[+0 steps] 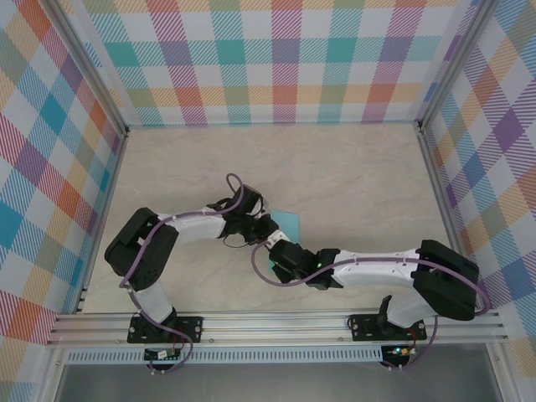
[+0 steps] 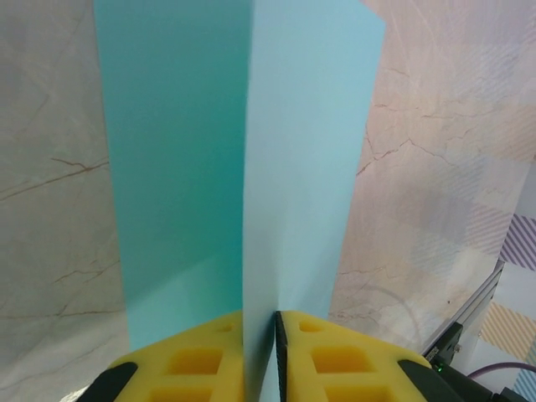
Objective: Fold a paper plane with a square sheet of paper (pick it up from the middle)
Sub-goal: Fold the triangle a second time at the center of the table.
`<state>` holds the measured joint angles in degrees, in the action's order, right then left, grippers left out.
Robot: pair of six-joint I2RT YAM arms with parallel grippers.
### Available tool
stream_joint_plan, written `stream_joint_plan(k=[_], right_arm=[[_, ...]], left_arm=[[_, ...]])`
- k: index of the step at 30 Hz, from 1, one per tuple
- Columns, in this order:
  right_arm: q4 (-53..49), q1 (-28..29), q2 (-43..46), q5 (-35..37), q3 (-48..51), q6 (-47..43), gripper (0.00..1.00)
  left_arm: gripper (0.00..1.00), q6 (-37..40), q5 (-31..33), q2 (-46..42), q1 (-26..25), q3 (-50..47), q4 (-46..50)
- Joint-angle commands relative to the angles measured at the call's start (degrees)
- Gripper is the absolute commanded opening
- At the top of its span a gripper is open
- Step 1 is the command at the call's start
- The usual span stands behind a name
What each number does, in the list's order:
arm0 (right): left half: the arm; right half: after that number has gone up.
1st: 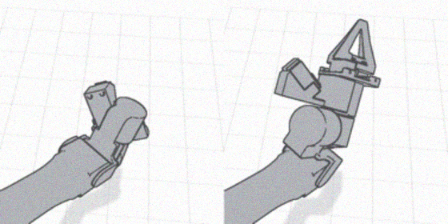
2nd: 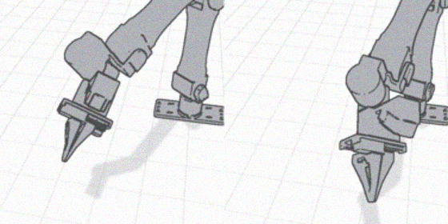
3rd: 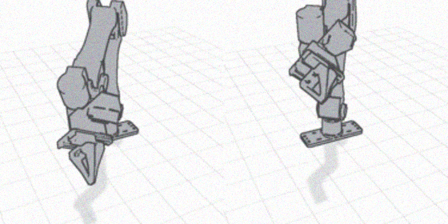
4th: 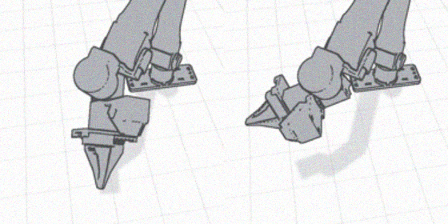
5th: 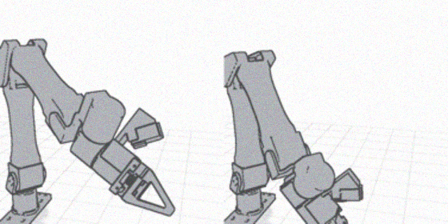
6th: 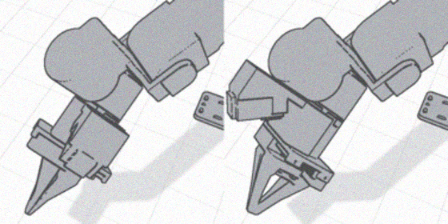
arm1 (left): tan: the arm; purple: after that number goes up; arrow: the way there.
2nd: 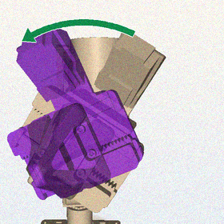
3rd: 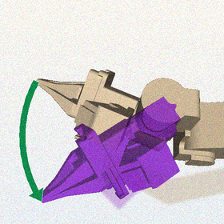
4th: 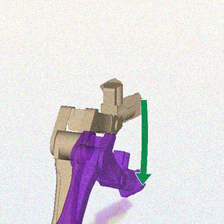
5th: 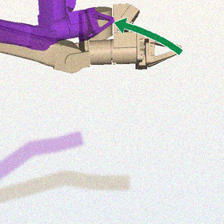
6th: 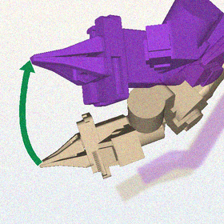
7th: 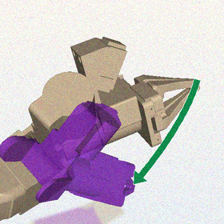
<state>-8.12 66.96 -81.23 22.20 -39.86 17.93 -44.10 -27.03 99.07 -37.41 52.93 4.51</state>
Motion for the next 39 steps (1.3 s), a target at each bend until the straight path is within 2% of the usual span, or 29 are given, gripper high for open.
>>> stream_joint_plan(k=[1,3,5,12,19,28,39], right_arm=[[1.6,-2.0,3.0,-5.8,1.9,1.2,0.03],[2.9,-3.9,4.2,-9.8,3.0,1.6,0.03],[3.9,-5.8,5.0,-13.9,3.9,1.6,0.03],[3.2,-11.8,4.6,-24.4,4.3,2.1,0.04],[2.4,-20.8,1.2,-38.4,3.1,4.7,0.06],[3.5,-27.9,-1.4,-47.7,2.9,2.8,0.08],[-0.5,-32.7,-5.3,-51.7,-0.2,-3.2,0.09]], left_arm=[[0.22,-0.8,2.4,-2.9,-0.2,-1.3,1.8],[0.24,-0.9,4.3,-4.0,-0.2,-1.8,2.7],[0.30,-1.0,6.3,-5.0,-0.2,-2.1,3.9],[0.35,-1.9,10.5,-8.5,-0.2,-4.2,5.0],[0.35,-2.4,11.6,-11.1,-0.2,-6.2,4.7],[0.31,-1.9,9.9,-11.2,-0.7,-7.3,3.9],[0.30,-2.1,9.8,-9.8,-2.5,-6.5,3.3]])
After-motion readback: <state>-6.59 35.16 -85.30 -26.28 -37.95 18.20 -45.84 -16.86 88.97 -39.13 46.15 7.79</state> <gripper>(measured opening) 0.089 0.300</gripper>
